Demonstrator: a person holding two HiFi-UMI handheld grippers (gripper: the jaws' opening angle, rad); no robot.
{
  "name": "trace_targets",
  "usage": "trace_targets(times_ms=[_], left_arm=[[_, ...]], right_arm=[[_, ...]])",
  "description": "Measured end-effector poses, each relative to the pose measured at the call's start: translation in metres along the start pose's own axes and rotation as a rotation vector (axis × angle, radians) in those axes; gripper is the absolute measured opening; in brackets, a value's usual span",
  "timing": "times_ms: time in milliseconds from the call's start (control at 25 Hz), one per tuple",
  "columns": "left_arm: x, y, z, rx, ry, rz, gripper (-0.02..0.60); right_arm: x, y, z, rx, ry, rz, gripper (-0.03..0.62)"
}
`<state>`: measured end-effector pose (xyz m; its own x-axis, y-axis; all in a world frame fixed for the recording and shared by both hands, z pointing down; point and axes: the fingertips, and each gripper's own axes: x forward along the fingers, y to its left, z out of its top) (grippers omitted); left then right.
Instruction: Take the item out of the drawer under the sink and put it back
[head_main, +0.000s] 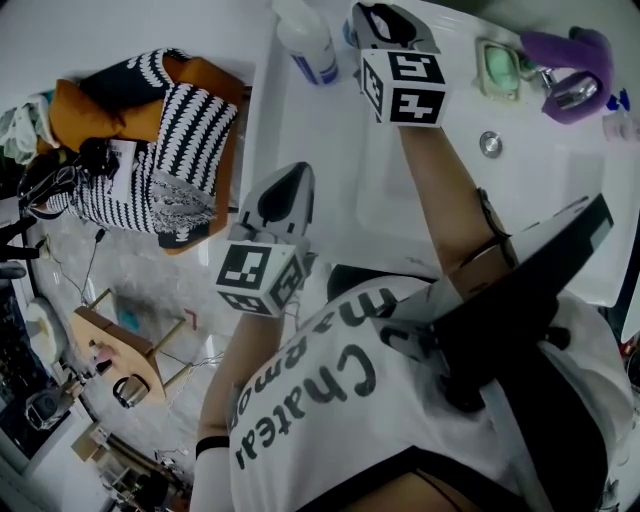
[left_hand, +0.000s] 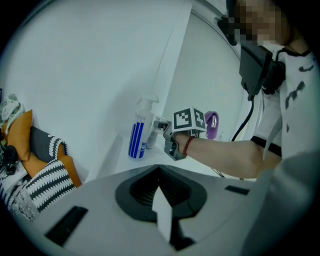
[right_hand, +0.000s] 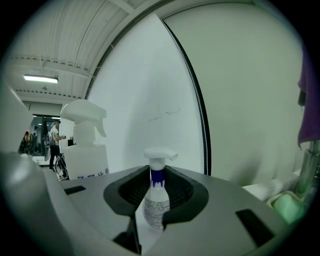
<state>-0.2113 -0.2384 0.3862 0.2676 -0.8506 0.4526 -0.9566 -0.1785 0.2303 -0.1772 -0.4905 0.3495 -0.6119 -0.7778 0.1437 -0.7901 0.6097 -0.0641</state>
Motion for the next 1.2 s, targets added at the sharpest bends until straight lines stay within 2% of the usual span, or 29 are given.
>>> trace_targets(times_ms=[200,1040,1200], left_arm=[[-0.002,0.002,0.0,-0.002,-0.006,-0.005,0.005],[-0.01,0.006,0.004,-0.004,-0.029,-0.013,0.005],[-0.01,0.006,0.002,-0.005,-0.031,-0.011,0.005]], right_arm=[[-0.003,0.009,0.0,-0.05,0.0,0.001,0.099],[-0.01,0.011,-0.005,-0.082,0.035,-0.018,0.101],[-0.007,0.01,-0.004,-0.12,0.051,-0.02,0.102]])
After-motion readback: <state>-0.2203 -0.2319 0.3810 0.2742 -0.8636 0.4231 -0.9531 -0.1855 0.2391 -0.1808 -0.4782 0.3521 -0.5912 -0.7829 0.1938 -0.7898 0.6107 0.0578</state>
